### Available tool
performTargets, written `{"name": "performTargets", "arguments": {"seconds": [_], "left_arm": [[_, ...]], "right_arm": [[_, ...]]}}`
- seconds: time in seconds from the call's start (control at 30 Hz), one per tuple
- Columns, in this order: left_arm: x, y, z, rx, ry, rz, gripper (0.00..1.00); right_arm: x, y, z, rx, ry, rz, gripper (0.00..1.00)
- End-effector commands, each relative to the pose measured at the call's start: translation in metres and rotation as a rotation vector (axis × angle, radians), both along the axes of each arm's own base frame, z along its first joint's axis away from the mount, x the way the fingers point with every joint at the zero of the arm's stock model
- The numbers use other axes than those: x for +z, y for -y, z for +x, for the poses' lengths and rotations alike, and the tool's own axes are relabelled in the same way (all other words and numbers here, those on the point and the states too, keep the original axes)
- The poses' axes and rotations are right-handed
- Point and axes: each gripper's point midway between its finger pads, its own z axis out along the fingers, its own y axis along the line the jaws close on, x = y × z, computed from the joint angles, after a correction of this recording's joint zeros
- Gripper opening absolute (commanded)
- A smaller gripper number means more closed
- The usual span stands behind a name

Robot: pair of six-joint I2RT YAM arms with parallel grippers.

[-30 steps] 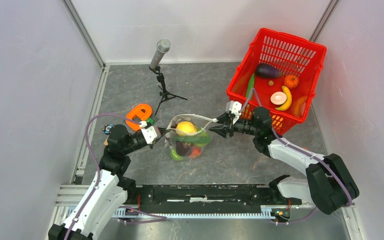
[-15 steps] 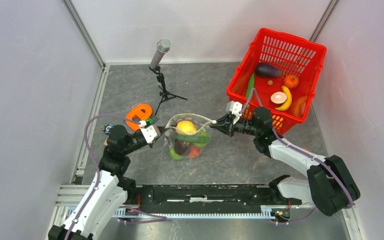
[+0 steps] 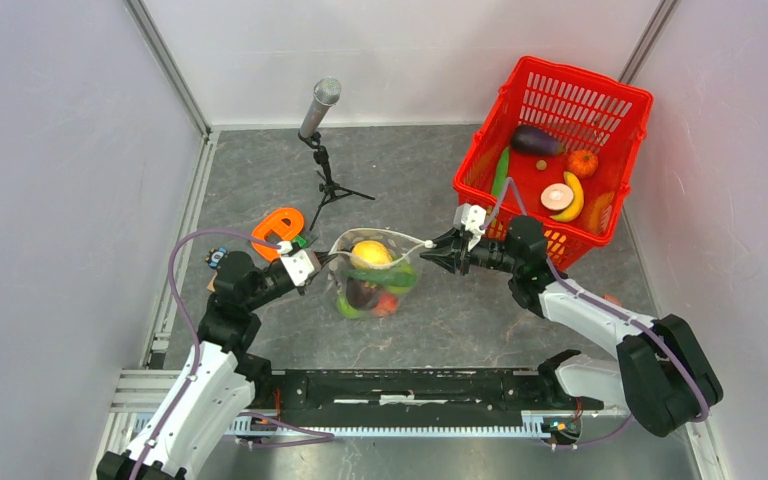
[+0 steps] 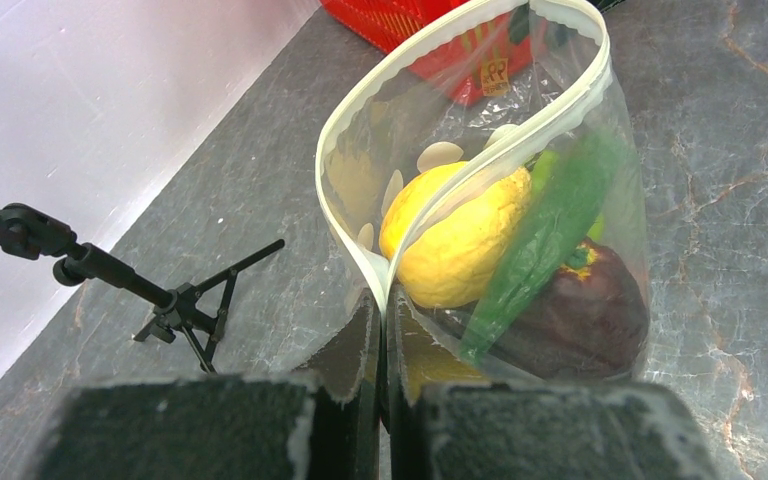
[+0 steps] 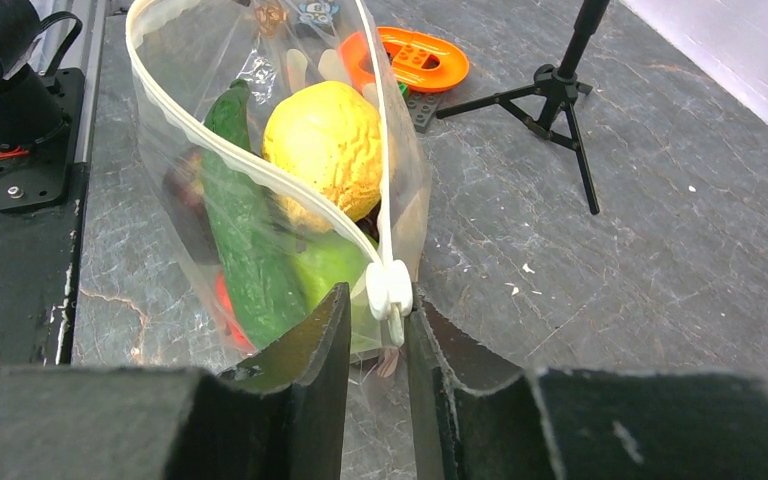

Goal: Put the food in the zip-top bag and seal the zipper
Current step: Zip the zipper food storage bag at the center of the board.

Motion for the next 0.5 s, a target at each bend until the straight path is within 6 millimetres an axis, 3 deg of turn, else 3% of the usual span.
{"name": "performTargets", "arguments": {"seconds": [0.0,0.17,0.37,0.43,0.47], "left_arm": [[0.0222,-0.0024,0.0067,0.023,0.101,-0.025,0.02],[0.0216,-0.0034,0.0081,0.032,0.099,-0.024,0.02],[0.0201,-0.0036,0.0091,0.036,0.094,-0.023,0.02],[0.0192,-0.0041,0.0099,0.039,0.092,-0.022,0.02],[0.0189,-0.004,0.0103,0.04,0.088,-0.022,0.02]], "right_arm": [[-0.0026,0.0005,0.0018,-0.002,0.017,-0.01,0.31],[-0.0099,-0.0005,0.0064,-0.007,-0.001,-0.028,0.28],[-0.0056,-0.0033,0.0062,0.007,0.007,-0.012,0.11],[-0.003,-0.0032,0.006,0.004,0.011,0.001,0.0],[-0.0026,-0.0034,0.0056,0.003,0.009,0.006,0.0]]}}
